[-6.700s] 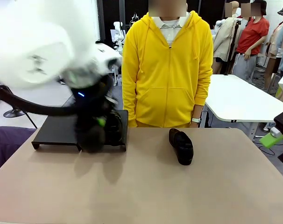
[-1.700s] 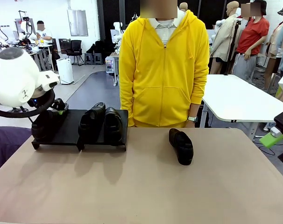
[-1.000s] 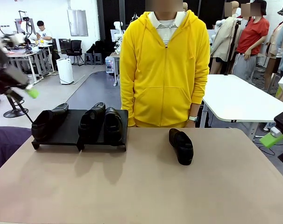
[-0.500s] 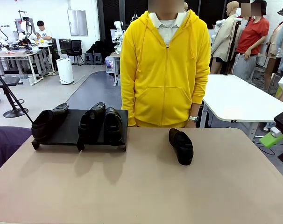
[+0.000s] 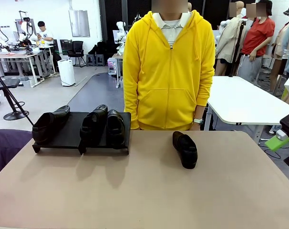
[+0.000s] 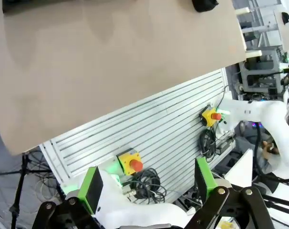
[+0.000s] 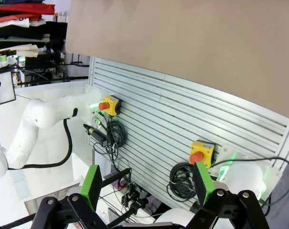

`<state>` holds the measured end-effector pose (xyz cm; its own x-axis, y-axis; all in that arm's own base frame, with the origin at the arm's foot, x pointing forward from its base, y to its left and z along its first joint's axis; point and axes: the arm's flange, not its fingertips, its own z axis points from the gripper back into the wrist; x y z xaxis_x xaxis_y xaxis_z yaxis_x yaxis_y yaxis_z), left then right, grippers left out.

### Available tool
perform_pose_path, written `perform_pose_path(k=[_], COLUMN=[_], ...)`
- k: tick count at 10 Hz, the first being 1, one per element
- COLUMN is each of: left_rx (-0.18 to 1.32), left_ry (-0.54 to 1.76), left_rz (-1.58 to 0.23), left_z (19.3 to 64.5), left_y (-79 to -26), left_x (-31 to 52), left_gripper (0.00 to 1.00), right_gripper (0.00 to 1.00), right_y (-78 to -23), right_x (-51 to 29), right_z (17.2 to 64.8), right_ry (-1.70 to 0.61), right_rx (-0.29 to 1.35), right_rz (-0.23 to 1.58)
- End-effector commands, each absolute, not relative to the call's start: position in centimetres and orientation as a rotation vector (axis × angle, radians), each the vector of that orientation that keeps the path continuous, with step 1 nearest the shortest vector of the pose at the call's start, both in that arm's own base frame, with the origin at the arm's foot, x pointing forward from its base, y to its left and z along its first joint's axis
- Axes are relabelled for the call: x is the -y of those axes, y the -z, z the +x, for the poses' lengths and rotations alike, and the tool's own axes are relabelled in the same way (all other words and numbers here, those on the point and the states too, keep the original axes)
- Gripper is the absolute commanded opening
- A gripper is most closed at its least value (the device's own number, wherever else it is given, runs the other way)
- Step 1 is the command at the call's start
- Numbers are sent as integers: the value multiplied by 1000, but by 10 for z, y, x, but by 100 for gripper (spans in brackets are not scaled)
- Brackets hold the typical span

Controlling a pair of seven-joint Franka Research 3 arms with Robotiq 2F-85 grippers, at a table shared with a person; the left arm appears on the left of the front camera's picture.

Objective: Organize the shoes by placing them on the stand.
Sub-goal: Place the Shoe from the middle of the table onto the Shoes Stand, then pick up one Shoe and place it in the middle of the table.

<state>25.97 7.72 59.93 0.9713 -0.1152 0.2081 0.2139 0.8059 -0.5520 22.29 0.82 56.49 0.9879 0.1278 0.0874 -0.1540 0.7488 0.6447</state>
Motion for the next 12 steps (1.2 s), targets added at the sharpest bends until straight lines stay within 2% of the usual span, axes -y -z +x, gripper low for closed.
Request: perform_pose_path(k=[1,7,8,9,10,12], left_rx=[181,181,181,181,181,181], left_ry=[184,184,184,184,184,184], left_rz=[-619,-619,-619,-619,-619,-619], left_z=[260,260,260,260,260,260], left_y=[-597,-597,-597,-597,-597,-597], left_x=[-81,-81,-81,-81,-81,-81], left_gripper=[100,100,100,100,100,100], right_gripper=[100,100,100,100,100,100], right_y=[-568,-565,-568,-566,-554,-520], right_x=[-7,-8,-21,-52,-90,-130], right_z=[224,223,239,281,342,426], right_ry=[-161,-154,75,-80,-145,-200], right_rx=[39,39,75,50,34,42], right_rz=[707,708,612,531,406,198])
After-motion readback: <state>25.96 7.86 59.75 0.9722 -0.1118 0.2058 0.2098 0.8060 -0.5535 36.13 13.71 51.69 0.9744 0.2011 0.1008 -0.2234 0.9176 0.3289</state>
